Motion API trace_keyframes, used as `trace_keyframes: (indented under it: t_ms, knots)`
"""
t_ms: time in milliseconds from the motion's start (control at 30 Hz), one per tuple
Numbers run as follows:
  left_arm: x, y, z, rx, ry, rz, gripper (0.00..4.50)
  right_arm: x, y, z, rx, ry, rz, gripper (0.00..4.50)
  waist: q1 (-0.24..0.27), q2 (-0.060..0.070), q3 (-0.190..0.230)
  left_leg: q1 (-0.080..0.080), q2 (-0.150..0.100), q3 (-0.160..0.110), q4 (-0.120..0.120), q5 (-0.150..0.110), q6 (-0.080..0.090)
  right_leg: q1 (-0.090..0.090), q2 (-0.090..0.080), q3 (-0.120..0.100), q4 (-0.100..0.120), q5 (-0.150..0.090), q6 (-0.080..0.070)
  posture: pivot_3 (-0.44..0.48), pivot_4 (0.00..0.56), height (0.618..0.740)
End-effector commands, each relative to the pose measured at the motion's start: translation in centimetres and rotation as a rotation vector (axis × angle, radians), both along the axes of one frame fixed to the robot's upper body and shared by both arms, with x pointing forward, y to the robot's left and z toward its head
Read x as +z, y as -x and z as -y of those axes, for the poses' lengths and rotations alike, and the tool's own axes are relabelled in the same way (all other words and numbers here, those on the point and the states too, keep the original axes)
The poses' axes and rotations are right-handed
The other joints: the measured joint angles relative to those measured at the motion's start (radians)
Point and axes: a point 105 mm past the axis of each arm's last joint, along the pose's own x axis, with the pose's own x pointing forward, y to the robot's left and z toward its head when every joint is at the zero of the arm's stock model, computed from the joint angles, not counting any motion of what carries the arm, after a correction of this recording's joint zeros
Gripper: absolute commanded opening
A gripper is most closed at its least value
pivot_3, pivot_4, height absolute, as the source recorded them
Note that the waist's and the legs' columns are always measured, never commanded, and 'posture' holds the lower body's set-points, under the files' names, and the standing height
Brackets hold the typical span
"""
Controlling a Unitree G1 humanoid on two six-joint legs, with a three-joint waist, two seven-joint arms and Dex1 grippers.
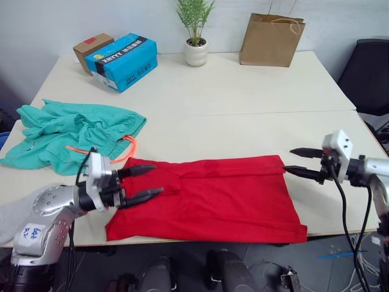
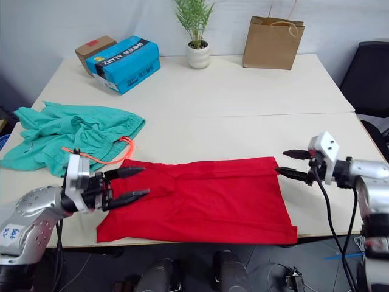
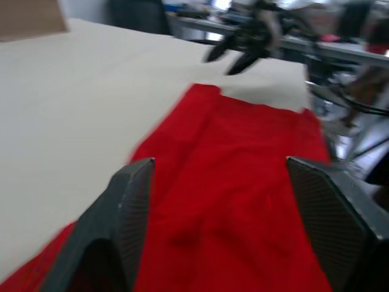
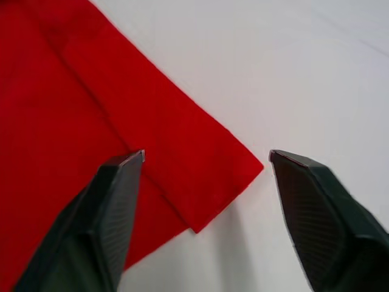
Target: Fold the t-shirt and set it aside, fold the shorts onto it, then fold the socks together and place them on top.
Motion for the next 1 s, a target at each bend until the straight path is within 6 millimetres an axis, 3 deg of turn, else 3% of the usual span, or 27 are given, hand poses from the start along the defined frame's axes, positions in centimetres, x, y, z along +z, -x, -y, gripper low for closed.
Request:
trace_keyframes:
  t_ms: [33,233,533,667,900,1000]
  knots:
    - [1.7,1.2,0.8,-0.077,0.021,0.068,4.48,0.5,-1.5,0.3,0.011,0.072,-0.031,4.49,0.000,0.001,0.001,-0.001,0.000,0.000,0.000,0.000,0.000,-0.001,0.000,0.000,0.000,0.000,0.000,0.000,0.150,0.740]
    - [1.1,2.4,0.8,-0.077,-0.032,0.084,4.48,0.0,-3.8,-1.1,0.006,0.147,-0.159,4.49,-0.005,0.001,0.001,-0.001,0.001,0.000,0.000,0.000,-0.001,-0.001,0.002,0.000,0.000,-0.001,-0.001,0.000,0.150,0.740]
    - [0.5,2.9,0.0,-0.055,-0.063,0.113,4.48,-1.0,-3.6,-2.3,0.016,0.192,-0.397,4.49,-0.005,0.002,0.001,-0.001,0.002,-0.001,0.002,0.000,-0.001,-0.001,0.001,0.000,0.000,-0.001,-0.002,0.000,0.150,0.740]
    - [0.4,2.9,-0.3,-0.055,-0.081,0.107,4.50,-1.2,-3.3,-2.7,0.046,0.199,-0.440,3.54,-0.005,0.002,0.001,-0.001,0.002,-0.001,0.001,-0.001,-0.002,-0.001,0.001,0.000,0.000,-0.001,-0.002,0.000,0.150,0.740]
    - [0.2,2.8,-0.7,-0.053,-0.099,0.104,4.50,-1.1,-3.3,-3.0,0.072,0.200,-0.425,1.06,-0.005,0.002,0.001,-0.001,0.002,-0.001,0.001,-0.001,-0.002,-0.001,0.001,-0.001,0.000,-0.001,-0.002,0.000,0.150,0.740]
    - [0.2,2.1,-1.2,-0.020,-0.107,0.127,4.50,-0.7,-4.0,-2.5,0.038,0.259,-0.343,0.05,-0.007,0.003,0.001,-0.001,0.002,-0.001,0.001,-0.001,-0.002,-0.001,0.001,-0.001,0.000,-0.001,-0.002,0.000,0.150,0.740]
